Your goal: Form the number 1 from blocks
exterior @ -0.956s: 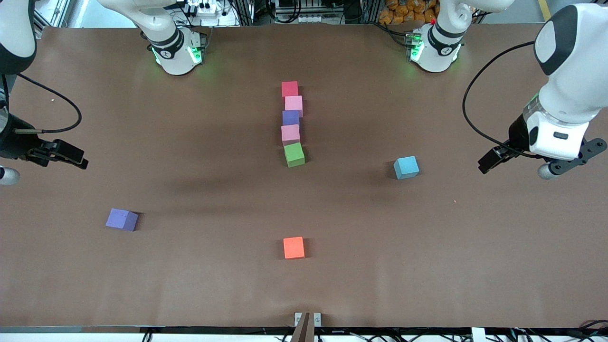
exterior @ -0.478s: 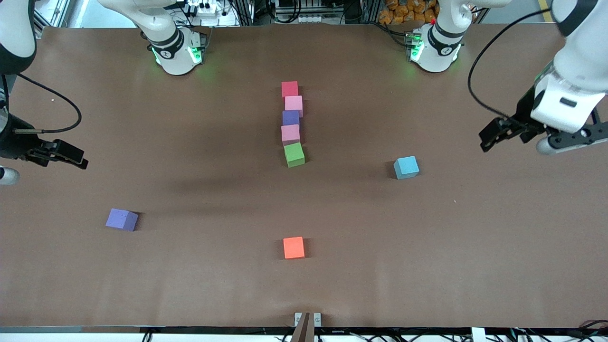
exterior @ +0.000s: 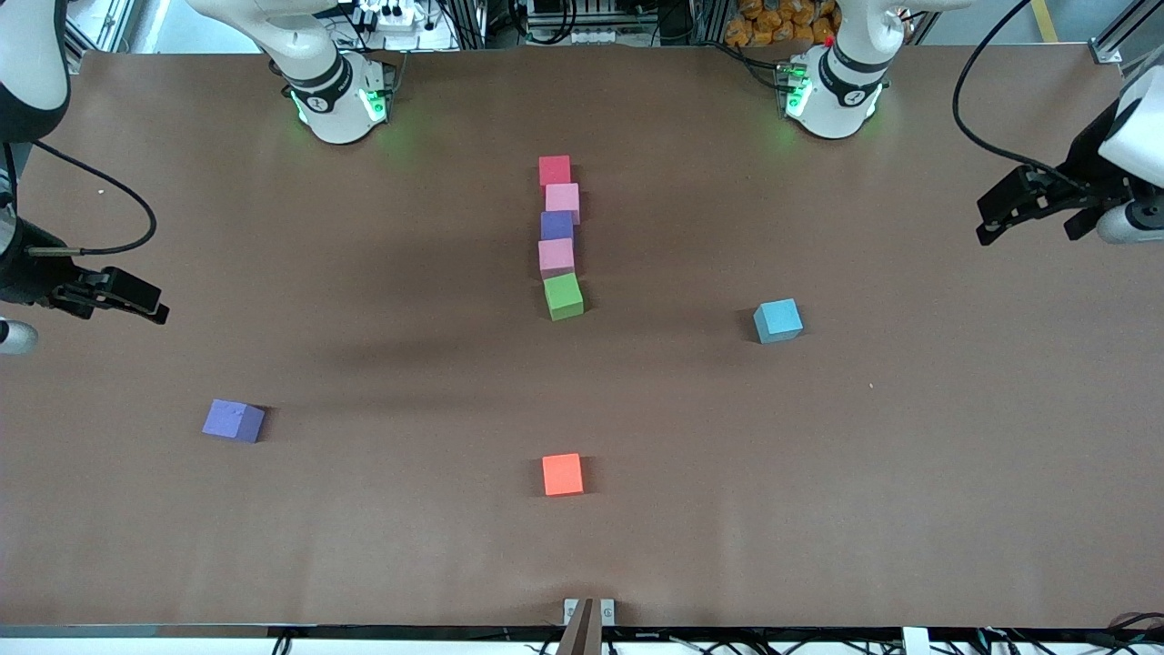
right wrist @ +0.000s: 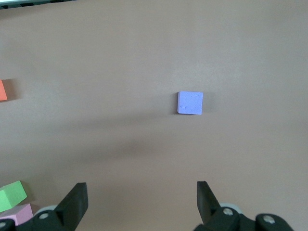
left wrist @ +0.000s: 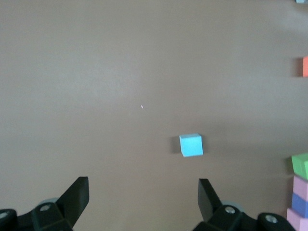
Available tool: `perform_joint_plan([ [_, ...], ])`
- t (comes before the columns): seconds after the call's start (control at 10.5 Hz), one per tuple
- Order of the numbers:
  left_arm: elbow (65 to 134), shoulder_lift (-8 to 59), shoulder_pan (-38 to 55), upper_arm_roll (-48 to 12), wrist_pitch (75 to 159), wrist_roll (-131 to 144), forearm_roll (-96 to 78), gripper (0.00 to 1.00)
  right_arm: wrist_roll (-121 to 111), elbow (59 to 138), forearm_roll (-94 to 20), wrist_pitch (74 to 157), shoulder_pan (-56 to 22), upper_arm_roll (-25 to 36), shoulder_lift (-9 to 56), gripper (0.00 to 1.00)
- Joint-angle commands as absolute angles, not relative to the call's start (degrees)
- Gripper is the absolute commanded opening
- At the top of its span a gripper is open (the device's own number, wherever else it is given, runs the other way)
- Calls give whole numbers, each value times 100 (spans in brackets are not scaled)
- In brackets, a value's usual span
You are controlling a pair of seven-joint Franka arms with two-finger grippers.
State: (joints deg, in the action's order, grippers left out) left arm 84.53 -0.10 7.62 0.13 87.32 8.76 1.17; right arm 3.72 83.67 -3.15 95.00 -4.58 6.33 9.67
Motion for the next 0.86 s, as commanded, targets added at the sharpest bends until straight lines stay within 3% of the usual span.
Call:
perform_joint_plan([
  [0.0,8157,114,642,-114,8307,650,0,100,360,8262,-308,9439,-378,571,1019,100],
  [0.76,8112,105,677,-79,8306,580,9,100,317,8253,-325,9203,-396,589,914,100],
])
